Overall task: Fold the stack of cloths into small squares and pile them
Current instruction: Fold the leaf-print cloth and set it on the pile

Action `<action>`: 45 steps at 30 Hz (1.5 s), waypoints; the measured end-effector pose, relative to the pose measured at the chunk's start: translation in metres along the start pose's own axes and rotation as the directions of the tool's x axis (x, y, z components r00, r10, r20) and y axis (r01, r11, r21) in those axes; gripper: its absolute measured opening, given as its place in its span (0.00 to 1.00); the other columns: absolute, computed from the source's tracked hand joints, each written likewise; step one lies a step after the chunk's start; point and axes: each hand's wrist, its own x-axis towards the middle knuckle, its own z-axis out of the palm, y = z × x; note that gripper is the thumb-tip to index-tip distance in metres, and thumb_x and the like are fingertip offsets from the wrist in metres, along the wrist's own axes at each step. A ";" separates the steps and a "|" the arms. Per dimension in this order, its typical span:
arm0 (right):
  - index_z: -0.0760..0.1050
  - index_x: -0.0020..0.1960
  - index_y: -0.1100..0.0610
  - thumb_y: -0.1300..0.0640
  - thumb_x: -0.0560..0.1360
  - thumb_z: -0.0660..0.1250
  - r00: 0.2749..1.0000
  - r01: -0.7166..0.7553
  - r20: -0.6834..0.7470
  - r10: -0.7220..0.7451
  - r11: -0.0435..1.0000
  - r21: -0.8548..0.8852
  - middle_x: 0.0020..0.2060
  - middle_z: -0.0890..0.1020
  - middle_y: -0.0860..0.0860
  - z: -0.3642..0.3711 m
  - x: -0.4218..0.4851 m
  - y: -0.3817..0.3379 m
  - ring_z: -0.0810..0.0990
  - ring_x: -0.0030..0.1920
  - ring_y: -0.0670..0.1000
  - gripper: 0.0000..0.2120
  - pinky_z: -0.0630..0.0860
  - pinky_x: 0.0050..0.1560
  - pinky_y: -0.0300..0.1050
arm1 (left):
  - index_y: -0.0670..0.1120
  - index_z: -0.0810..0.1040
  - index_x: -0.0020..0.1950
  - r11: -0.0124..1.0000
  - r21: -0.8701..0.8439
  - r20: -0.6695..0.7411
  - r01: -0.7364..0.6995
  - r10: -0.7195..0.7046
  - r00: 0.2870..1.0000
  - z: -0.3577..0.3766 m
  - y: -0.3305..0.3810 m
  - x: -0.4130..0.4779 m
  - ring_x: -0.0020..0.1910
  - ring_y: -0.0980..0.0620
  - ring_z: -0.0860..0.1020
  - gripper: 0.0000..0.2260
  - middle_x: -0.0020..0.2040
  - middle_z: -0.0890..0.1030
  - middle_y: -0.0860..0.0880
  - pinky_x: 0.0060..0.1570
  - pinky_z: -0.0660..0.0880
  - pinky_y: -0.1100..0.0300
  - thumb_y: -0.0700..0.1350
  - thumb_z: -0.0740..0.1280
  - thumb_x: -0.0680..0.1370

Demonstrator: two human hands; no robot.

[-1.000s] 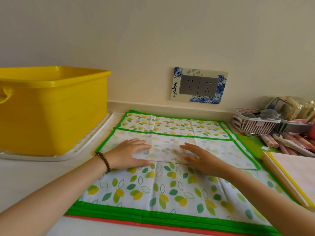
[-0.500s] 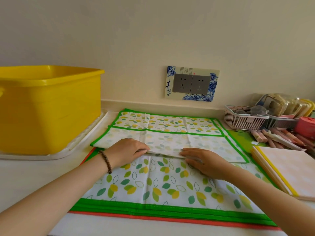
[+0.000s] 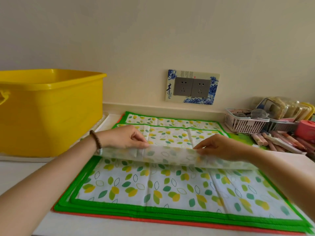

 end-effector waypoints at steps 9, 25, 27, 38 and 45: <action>0.82 0.47 0.48 0.49 0.74 0.68 0.999 0.016 -0.045 -0.015 1.000 0.018 0.43 0.84 0.42 -0.035 0.018 -0.010 0.81 0.44 0.41 0.05 0.74 0.51 0.33 | 0.58 0.80 0.54 0.999 0.034 -0.177 -0.034 0.040 0.983 -0.022 0.016 0.007 0.38 0.62 0.77 0.12 0.42 0.83 0.55 0.43 0.70 0.68 0.49 0.73 0.72; 0.81 0.53 0.54 0.53 0.76 0.66 0.942 -0.119 -0.328 0.075 0.986 -0.115 0.50 0.83 0.51 0.029 0.112 0.048 0.79 0.49 0.50 0.09 0.74 0.51 0.42 | 0.52 0.61 0.75 0.932 0.357 -0.058 0.064 -0.046 0.997 0.052 -0.003 0.055 0.73 0.54 0.61 0.26 0.74 0.62 0.54 0.70 0.56 0.60 0.62 0.52 0.79; 0.81 0.54 0.54 0.54 0.77 0.65 0.929 -0.126 -0.363 0.074 0.985 -0.120 0.51 0.83 0.50 0.032 0.118 0.053 0.79 0.51 0.51 0.09 0.75 0.54 0.44 | 0.52 0.60 0.75 0.923 0.377 -0.069 0.080 -0.058 0.996 0.055 -0.009 0.062 0.74 0.54 0.58 0.26 0.76 0.60 0.53 0.72 0.54 0.58 0.61 0.51 0.80; 0.75 0.62 0.51 0.51 0.80 0.58 0.915 -0.139 -0.386 0.118 0.990 -0.026 0.64 0.76 0.49 0.051 0.126 0.016 0.76 0.60 0.51 0.14 0.72 0.59 0.45 | 0.53 0.51 0.77 0.921 0.368 -0.118 0.129 -0.091 0.989 0.076 -0.039 0.085 0.76 0.54 0.47 0.23 0.78 0.49 0.54 0.74 0.43 0.53 0.56 0.46 0.82; 0.65 0.71 0.55 0.53 0.81 0.51 0.947 -0.070 -0.319 0.031 0.991 -0.112 0.72 0.65 0.51 0.102 0.120 -0.026 0.63 0.72 0.50 0.20 0.54 0.72 0.46 | 0.51 0.48 0.78 0.926 0.345 -0.139 0.152 -0.109 0.984 0.080 -0.043 0.087 0.76 0.57 0.45 0.23 0.78 0.48 0.55 0.74 0.41 0.55 0.54 0.44 0.83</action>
